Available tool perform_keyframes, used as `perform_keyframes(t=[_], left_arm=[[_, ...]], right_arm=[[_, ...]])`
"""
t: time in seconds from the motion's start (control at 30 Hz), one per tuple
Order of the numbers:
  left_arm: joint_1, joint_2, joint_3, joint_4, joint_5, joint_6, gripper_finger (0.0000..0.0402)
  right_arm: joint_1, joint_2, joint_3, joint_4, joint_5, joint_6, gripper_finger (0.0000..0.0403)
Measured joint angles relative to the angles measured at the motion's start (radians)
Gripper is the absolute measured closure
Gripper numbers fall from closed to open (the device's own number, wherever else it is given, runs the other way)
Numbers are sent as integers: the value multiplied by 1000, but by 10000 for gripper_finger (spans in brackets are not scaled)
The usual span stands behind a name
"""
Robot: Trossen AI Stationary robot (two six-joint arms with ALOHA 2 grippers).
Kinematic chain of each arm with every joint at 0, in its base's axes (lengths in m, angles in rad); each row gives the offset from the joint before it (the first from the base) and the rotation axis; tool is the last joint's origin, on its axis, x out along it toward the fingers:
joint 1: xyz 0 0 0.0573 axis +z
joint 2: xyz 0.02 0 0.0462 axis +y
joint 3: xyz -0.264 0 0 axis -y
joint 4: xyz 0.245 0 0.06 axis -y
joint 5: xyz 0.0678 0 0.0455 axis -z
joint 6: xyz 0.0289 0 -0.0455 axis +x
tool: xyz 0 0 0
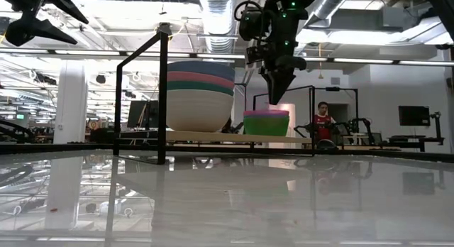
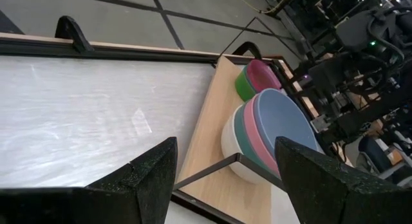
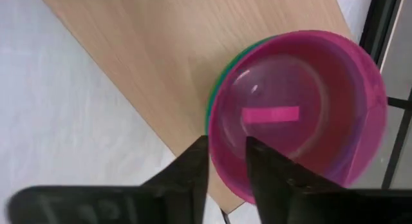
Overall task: Place and stack bowls onto a shelf
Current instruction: Stack the light pink bowl on top of the light blue bowl on the shelf, then stack the orange bowl on top of the light pink bowl on the shelf
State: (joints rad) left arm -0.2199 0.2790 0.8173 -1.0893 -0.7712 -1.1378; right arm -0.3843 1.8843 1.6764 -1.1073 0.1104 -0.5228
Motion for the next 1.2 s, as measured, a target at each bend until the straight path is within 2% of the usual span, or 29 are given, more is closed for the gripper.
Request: perform_keyframes(t=[0.17,0.3,0.37,0.5,0.57,0.63,0.8,0.97,1.1,1.2], left_arm=[[0,0,0,0,0,-1,157],[0,0,0,0,5,-2,157],[0,0,0,0,6,-2,157],[0,0,0,1,16,2,157],[0,0,0,1,25,14,157],[0,0,0,1,34,17,157],[0,0,0,1,74,19,157],[0,0,0,0,85,19,157],[0,0,0,0,90,19,157],[0,0,0,0,98,19,157]], right_arm=[[0,0,32,-24,1,44,218],[11,-1,146,-112,-4,151,209],[22,-7,224,-182,-59,283,213],[77,-31,314,-329,-243,726,221],[153,-37,316,-406,-271,877,222],[256,-49,313,-465,-255,948,223],[566,-79,269,-409,-215,1228,223],[849,-51,235,-379,-85,1599,223],[987,-45,177,-362,-99,1864,216],[1038,-47,94,-280,-109,1997,210]])
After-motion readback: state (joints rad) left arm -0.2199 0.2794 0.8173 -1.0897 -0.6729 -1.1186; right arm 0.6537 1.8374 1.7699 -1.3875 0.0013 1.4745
